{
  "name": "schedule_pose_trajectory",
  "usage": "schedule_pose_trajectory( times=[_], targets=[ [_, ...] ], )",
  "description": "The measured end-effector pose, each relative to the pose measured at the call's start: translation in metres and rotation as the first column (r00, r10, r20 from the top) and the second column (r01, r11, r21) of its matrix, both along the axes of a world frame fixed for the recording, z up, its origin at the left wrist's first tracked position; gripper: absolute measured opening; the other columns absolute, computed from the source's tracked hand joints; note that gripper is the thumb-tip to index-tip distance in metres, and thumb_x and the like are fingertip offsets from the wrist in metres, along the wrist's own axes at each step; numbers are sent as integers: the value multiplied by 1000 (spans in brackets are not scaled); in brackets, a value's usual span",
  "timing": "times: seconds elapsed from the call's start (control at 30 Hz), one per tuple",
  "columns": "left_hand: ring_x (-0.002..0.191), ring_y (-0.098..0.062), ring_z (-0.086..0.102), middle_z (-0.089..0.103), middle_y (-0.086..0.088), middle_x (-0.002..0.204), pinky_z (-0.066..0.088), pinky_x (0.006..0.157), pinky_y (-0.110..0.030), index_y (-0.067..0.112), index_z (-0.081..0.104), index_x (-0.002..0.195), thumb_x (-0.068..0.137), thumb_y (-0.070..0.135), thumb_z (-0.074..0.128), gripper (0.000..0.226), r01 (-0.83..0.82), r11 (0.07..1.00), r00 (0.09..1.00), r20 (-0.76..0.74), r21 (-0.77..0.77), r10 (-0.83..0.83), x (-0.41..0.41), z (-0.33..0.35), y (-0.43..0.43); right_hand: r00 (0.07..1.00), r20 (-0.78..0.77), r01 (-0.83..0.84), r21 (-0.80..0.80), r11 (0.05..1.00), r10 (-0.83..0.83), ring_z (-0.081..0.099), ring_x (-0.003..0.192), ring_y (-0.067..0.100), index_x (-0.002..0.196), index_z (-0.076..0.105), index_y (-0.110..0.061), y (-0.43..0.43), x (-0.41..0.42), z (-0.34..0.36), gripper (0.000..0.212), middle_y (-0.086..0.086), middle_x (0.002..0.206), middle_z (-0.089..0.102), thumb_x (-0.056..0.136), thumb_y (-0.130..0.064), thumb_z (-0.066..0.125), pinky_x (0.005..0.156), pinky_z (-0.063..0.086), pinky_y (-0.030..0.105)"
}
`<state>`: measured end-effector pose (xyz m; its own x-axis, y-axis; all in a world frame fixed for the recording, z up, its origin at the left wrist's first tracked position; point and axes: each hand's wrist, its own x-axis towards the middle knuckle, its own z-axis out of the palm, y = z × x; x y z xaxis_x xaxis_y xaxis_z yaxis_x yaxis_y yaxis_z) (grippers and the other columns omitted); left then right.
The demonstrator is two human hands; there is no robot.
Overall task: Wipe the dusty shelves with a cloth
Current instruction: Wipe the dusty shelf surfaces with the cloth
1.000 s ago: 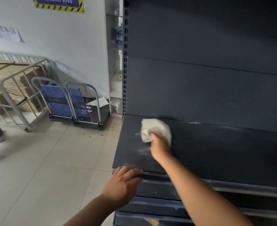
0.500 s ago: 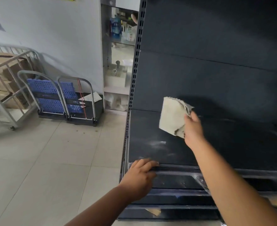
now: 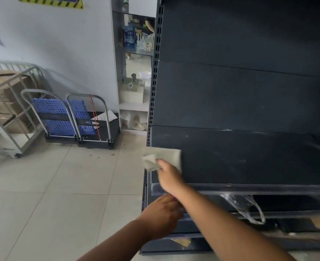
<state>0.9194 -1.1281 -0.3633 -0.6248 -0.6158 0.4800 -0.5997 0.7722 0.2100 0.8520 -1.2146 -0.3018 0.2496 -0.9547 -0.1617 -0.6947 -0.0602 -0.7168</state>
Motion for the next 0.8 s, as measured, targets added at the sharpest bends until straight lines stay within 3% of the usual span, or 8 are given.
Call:
schedule_pose_trajectory(
  times=[0.1,0.17,0.3,0.43,0.5,0.57,0.7,0.8],
  targets=[
    [69,-19,42,57,-3,65,45,58,-27,16,55,59,62,8,49,10,-81,996,996,24,-40,82,3,-1,3,909,416,-110,270,956,-13,55,117,34,119,61,-20,5,59,21,33,18,126,61,94,-9,42,91,43,35],
    [67,-19,43,55,-3,64,48,58,-30,16,51,58,66,8,49,12,-129,990,991,11,-54,130,4,1,0,799,577,-67,366,928,-170,56,112,35,101,64,-29,-2,69,42,32,20,123,61,95,-9,40,93,45,45],
    [111,-25,53,65,-4,105,41,101,-42,21,68,83,72,14,58,16,-189,980,982,19,-70,190,5,8,-8,562,711,114,439,891,-422,61,80,23,96,58,-26,-26,17,64,28,6,95,64,98,-9,37,69,51,34],
    [126,-24,46,61,-1,126,31,110,-42,28,72,87,74,21,59,19,-283,959,957,63,-26,285,7,9,-11,493,739,502,191,844,-460,63,89,22,94,64,-23,-60,-107,65,31,-2,94,67,92,-1,42,77,53,33],
    [125,-24,47,61,-1,127,33,109,-43,28,72,88,76,21,58,20,-310,951,949,57,-3,309,5,10,-9,598,587,696,-45,716,-545,60,105,27,111,62,-21,-70,-185,59,35,4,106,66,90,-5,40,82,49,31],
    [125,-24,48,61,-1,127,34,107,-42,29,72,90,78,21,57,21,-326,945,944,58,12,325,4,9,-8,699,275,715,-293,634,-661,56,114,38,127,54,-14,-73,-256,47,41,17,120,62,90,-11,37,88,44,37],
    [123,-22,51,62,0,124,37,106,-43,31,72,87,74,19,68,18,-348,937,933,108,17,344,1,9,-5,729,-293,537,-315,782,-619,55,107,47,130,51,-11,-70,-310,1,38,29,124,58,94,-7,39,87,43,43],
    [124,-23,50,63,1,122,38,106,-46,31,72,86,71,19,73,19,-353,936,929,123,11,349,-3,10,-2,796,-422,350,-264,899,-433,58,106,43,129,55,-17,-77,-259,-19,42,21,126,60,91,-6,40,89,46,42]
  ],
)
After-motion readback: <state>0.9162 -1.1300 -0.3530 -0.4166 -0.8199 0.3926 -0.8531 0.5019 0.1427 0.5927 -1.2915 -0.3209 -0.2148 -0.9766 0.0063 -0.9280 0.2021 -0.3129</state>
